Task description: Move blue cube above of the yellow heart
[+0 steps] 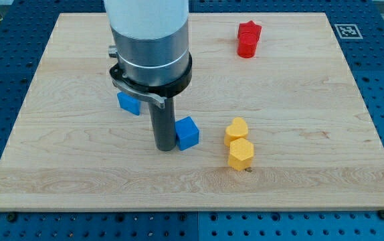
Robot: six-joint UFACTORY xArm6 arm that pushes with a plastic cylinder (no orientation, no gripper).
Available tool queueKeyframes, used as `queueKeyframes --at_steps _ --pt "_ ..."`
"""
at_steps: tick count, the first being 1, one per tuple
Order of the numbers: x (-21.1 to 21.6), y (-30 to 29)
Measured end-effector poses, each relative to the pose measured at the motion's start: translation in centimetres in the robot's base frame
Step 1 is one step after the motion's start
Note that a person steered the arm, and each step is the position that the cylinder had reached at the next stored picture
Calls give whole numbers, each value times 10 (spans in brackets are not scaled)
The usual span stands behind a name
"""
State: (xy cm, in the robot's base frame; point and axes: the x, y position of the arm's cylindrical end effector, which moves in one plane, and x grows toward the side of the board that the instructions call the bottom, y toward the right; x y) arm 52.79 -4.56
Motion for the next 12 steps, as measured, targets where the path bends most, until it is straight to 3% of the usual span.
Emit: queueKeyframes --at_steps 1,3,5,6,7,8,10,11,12 --pt "-18 2" --pt "23 16" --pt "-27 1" --pt "-27 19" --pt "5 39" --pt "12 45" --pt "-6 65" --pt "-11 40" --pt "-26 63"
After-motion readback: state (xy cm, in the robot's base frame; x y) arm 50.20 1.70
